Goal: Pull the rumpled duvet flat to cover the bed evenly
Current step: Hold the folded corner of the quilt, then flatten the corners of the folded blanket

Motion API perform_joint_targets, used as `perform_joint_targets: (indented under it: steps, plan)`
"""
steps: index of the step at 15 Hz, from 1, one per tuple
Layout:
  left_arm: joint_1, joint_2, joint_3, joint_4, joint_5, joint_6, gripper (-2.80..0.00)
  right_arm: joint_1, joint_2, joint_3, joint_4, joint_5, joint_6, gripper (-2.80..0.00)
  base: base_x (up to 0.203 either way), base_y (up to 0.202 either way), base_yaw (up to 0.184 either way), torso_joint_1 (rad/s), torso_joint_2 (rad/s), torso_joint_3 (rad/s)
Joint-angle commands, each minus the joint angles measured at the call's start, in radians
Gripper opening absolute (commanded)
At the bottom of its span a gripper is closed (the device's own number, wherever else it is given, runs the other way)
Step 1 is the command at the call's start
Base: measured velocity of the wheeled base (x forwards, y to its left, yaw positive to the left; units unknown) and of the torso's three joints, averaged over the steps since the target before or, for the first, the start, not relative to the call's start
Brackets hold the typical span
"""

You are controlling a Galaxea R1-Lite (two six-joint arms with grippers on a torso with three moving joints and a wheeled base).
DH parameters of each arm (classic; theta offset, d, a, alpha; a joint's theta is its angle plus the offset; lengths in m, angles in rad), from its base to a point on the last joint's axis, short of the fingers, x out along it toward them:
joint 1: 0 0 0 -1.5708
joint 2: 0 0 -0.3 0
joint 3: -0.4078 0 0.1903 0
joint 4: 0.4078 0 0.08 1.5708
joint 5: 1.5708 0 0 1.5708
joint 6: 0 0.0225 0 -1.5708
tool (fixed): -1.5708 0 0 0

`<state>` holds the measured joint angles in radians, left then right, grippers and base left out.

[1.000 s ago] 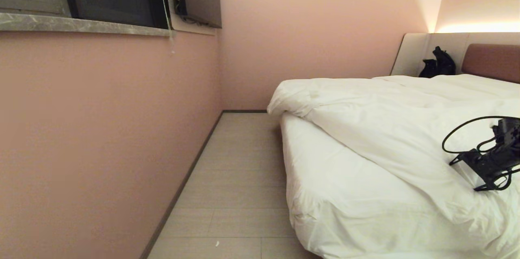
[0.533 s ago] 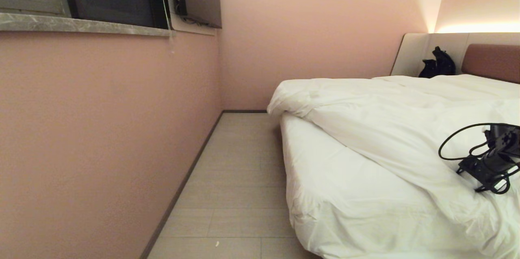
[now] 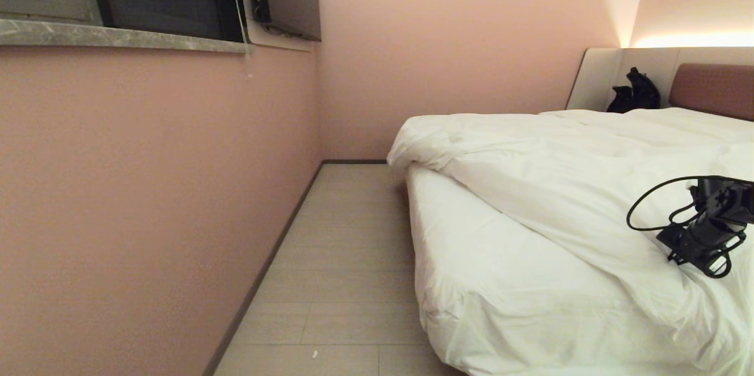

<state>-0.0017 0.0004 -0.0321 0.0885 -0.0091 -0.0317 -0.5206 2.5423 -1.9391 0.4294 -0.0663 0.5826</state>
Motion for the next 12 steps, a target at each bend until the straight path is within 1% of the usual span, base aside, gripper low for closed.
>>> perform_joint_targets:
  steps: [1,3,5,6,7,9,12]
  plan:
    - [0.000,0.000,0.000,0.000,0.000,-0.001,-2.80,0.006,-0.025,0.001,0.016,0.008,0.010,-2.80,0.000,0.000,0.000,0.000,0.00,0.000]
    - [0.000,0.000,0.000,0.000,0.000,-0.001,-2.80,0.011,-0.061,0.006,0.052,0.028,0.020,-2.80,0.000,0.000,0.000,0.000,0.00,0.000]
    - [0.000,0.000,0.000,0.000,0.000,-0.001,-2.80,0.026,-0.141,0.022,0.125,0.109,0.034,-2.80,0.000,0.000,0.000,0.000,0.00,0.000]
    - [0.000,0.000,0.000,0.000,0.000,-0.001,-2.80,0.038,-0.173,0.029,0.175,0.165,0.045,-2.80,0.000,0.000,0.000,0.000,0.00,0.000]
    - [0.000,0.000,0.000,0.000,0.000,-0.001,-2.80,0.051,-0.202,0.035,0.212,0.199,0.048,-2.80,0.000,0.000,0.000,0.000,0.00,0.000]
    - [0.000,0.000,0.000,0.000,0.000,-0.001,-2.80,0.107,-0.313,0.069,0.287,0.252,0.051,-2.80,0.000,0.000,0.000,0.000,0.00,0.000]
    - [0.000,0.000,0.000,0.000,0.000,-0.001,-2.80,0.235,-0.443,0.200,0.332,0.277,0.048,-2.80,0.000,0.000,0.000,0.000,0.00,0.000]
